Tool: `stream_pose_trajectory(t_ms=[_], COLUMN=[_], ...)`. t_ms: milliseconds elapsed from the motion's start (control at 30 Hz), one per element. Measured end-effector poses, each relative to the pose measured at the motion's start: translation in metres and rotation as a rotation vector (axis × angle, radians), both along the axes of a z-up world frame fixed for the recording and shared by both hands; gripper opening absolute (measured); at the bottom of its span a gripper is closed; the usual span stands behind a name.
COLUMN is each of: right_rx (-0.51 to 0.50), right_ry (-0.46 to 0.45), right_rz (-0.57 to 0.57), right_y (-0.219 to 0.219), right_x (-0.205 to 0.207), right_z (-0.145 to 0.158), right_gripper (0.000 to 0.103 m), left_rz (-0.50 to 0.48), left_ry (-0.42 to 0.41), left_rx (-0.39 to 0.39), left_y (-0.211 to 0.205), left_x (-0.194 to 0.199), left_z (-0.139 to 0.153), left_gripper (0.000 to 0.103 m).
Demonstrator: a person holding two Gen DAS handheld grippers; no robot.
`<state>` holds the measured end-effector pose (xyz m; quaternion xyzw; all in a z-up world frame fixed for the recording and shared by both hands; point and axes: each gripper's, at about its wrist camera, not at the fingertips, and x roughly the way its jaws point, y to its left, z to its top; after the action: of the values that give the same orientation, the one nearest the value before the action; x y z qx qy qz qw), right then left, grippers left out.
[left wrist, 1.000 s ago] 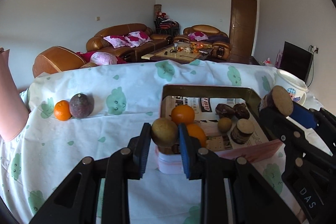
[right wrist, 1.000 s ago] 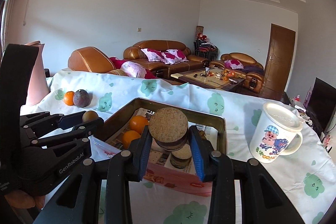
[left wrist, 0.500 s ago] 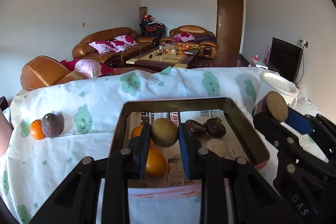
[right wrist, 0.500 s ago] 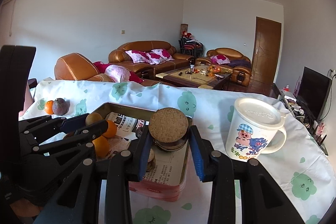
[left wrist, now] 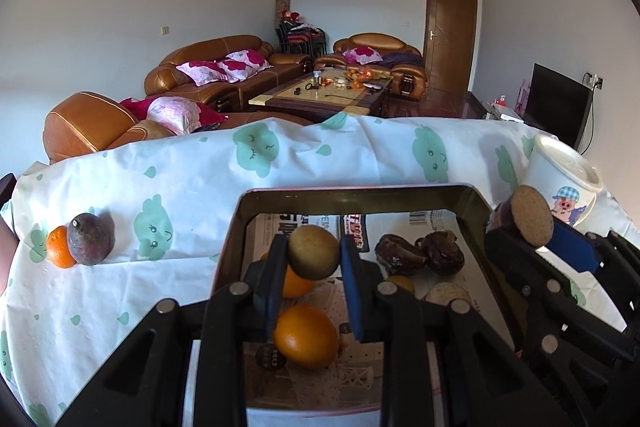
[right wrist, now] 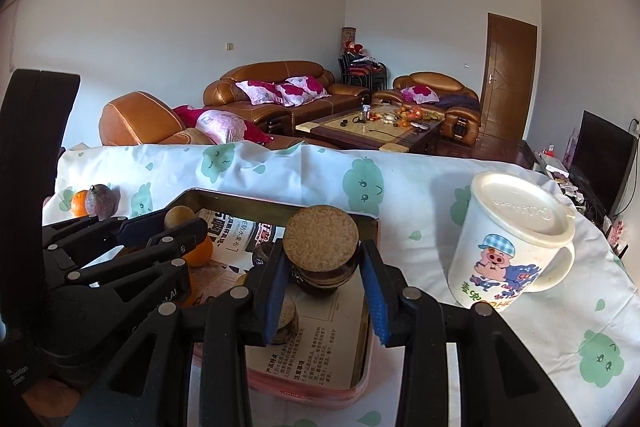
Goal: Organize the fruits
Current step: 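Lower the rice cake into the tray with the right while the left drops the yellow fruit in, then open both grippers and move them back toward the remaining fruits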
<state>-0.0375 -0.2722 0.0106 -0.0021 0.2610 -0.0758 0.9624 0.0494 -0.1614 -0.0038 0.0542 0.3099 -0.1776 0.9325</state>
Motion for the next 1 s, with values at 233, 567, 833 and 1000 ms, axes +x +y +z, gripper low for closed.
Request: stream_pose_trajectory(t_ms=[233, 567, 833, 1000], right_rx=[0.005, 0.042, 0.198, 0.225], right_ry=[0.01, 0.076, 0.105, 0.038], right_rz=[-0.006, 0.076, 0.195, 0.176], right_y=[0.002, 0.002, -0.01, -0.016], right_x=[0.015, 0.034, 0.04, 0.03], right_z=[-0.001, -0.009, -0.015, -0.009], right_gripper=[0.038, 0.039, 0.04, 0.043], left_rz=[0.023, 0.044, 0.034, 0.025], left_ry=[0.01, 0.059, 0.058, 0.047], left_rx=[-0.003, -0.005, 0.002, 0.024], left_y=[0.002, 0.007, 0.01, 0.006], left_x=[0.01, 0.019, 0.015, 0.009], left_z=[-0.001, -0.009, -0.009, -0.008], left_gripper=[0.028, 0.028, 0.028, 0.043])
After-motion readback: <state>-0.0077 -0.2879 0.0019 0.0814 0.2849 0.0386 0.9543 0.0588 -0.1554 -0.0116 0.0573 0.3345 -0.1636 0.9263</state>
